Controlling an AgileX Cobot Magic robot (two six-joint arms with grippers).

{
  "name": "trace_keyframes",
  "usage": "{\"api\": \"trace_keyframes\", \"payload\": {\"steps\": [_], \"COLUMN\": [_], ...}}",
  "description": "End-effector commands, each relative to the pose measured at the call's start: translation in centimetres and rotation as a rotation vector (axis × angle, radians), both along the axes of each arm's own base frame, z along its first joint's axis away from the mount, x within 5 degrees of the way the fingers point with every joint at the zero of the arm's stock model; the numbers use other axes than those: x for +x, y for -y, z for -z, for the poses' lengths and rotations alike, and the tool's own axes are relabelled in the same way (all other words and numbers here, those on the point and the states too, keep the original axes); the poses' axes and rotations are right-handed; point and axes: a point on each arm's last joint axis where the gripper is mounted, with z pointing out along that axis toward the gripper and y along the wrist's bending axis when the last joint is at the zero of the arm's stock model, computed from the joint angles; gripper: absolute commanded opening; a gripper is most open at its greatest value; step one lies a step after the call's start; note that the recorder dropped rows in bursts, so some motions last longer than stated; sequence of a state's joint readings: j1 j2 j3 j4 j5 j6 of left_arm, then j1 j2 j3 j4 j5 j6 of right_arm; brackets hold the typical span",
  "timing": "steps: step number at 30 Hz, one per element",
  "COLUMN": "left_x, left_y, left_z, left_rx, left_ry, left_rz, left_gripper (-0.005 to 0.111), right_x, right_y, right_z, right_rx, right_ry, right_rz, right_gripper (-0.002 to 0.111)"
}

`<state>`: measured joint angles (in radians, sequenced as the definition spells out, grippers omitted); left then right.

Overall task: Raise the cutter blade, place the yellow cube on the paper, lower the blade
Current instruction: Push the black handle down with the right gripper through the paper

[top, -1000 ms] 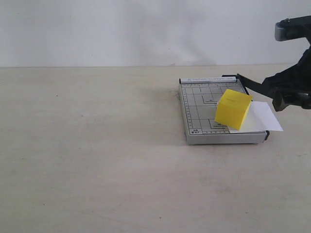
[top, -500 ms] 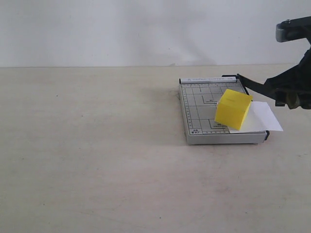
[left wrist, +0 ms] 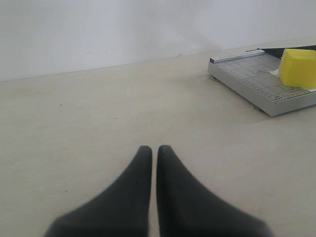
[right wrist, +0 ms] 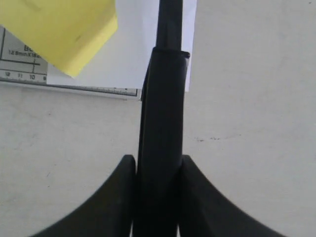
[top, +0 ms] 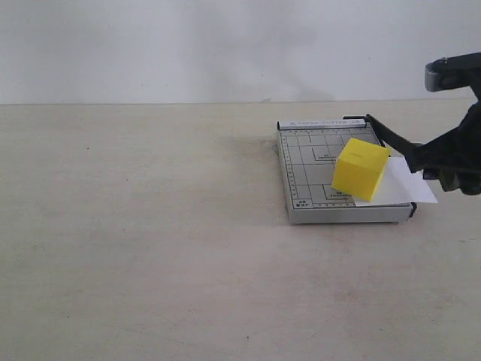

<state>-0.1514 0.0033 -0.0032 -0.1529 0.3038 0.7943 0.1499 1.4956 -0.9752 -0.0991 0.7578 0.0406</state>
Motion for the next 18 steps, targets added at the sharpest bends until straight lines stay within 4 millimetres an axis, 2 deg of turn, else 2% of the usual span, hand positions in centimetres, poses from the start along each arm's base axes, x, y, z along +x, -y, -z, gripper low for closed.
{"api": "trace_keyframes", "payload": {"steps": [1, 9, 18], "left_x": [0.0, 0.0, 0.0], "left_y": [0.0, 0.0, 0.0], "left_z": [0.0, 0.0, 0.0], "left_rx": [-0.002, -0.002, -0.002], "left_ry": [0.012, 0.012, 0.012], "left_rz": [0.007, 0.007, 0.007], "left_gripper": [0.004, 0.004, 0.004], "right_x": [-0.9, -2.2, -2.6], "right_y": [0.0, 0.2, 0.2], "right_z": [2.2, 4.5, 6.6], "right_rx": [0.003, 0.006, 0.005], "right_ry": [-0.034, -0.051, -0.073], "right_rz": [-0.017, -0.017, -0.023], "right_gripper": [0.0, 0.0, 0.0]}}
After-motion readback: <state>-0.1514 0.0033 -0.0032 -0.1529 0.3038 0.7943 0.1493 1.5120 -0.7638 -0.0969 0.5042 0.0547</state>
